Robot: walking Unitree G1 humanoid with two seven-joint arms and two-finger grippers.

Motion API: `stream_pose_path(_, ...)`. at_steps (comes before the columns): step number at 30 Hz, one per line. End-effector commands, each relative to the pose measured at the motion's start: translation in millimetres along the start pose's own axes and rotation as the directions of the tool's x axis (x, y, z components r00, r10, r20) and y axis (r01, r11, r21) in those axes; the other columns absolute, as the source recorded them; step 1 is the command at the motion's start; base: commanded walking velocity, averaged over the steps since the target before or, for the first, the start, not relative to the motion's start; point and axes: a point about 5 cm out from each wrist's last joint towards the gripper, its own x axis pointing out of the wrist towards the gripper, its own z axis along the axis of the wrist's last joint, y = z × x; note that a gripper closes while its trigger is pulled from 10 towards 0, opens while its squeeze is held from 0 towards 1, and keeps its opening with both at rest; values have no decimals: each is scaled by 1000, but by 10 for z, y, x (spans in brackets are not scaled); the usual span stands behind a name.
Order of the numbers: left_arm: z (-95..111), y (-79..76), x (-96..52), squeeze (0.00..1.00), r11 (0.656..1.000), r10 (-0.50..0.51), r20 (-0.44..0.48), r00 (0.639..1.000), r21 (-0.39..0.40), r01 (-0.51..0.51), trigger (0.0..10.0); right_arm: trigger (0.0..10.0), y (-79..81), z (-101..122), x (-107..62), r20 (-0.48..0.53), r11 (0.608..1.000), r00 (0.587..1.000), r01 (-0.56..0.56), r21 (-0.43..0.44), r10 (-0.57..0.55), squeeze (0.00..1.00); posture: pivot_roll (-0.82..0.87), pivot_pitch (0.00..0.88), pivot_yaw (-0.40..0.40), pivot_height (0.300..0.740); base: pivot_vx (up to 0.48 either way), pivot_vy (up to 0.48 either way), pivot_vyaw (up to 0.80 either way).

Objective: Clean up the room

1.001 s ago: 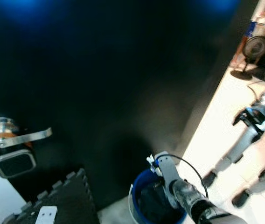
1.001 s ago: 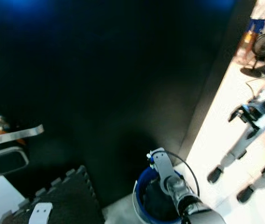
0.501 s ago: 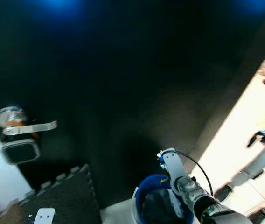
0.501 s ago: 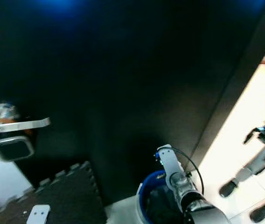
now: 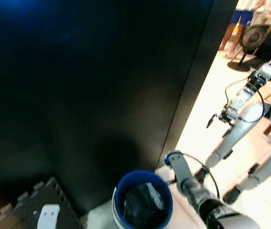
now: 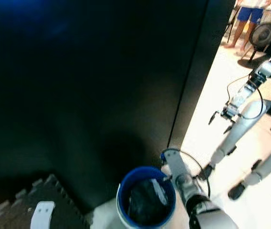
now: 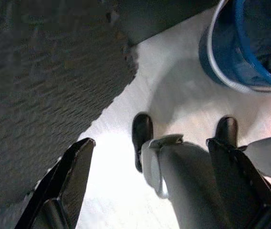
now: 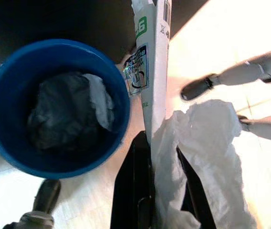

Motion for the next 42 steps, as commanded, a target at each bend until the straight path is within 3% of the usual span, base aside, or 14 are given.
stream_pose_path(1,-57,23,-23,0,999,2,0,1000,-32,-2,10000,10000,77,5,2,-17,1000,1000,-12,3,12,0,111,117,-80,740,0,0,0)
stream_pose_path(7,-54,27,-28,0,1000,-11,9,1000,-19,11,10000,10000,108,24,3,-21,1000,1000,-21,22,21,0,117,131,-74,740,0,0,0)
stream_pose_path(10,-96,48,-49,0,1000,-12,5,1000,0,12,10000,10000,262,31,-3,-33,996,996,-87,30,88,0,152,170,-76,740,0,0,0)
stream_pose_path(16,-139,55,-67,0,1000,-13,3,1000,9,13,10000,10000,310,33,-5,-55,997,995,-77,10,78,20,182,203,-81,740,0,0,0)
stream_pose_path(17,-153,54,-72,0,1000,-15,2,1000,10,15,10000,10000,310,40,-5,-59,998,996,-68,7,68,165,195,216,-85,740,0,0,0)
stream_pose_path(18,-168,52,-78,0,1000,-16,0,1000,12,16,10000,10000,315,47,-5,-60,998,996,-62,12,63,427,202,224,-88,740,0,0,0)
stream_pose_path(19,-183,51,-83,0,1000,-18,-2,1000,13,18,10000,10000,324,61,-5,-58,998,997,-59,6,59,1000,207,230,-88,740,0,0,0)
stream_pose_path(29,-202,48,-91,0,999,-23,-3,1000,24,23,10000,10000,349,115,-5,-39,998,998,-47,32,48,1000,211,232,-86,740,0,0,0)
stream_pose_path(34,-178,43,-80,0,999,-20,-1,1000,35,20,10000,10000,286,0,-5,-62,998,998,-24,57,28,1000,192,213,-85,740,0,0,0)
stream_pose_path(39,-129,33,-55,0,998,-11,-11,1000,56,12,10000,10000,144,-219,-16,-89,972,996,23,235,-2,1000,171,179,-75,740,0,0,0)
stream_pose_path(42,-124,32,-51,0,998,-8,-15,1000,62,8,10000,10000,110,-247,-19,-85,964,996,28,265,-6,1000,172,174,-74,740,0,0,0)
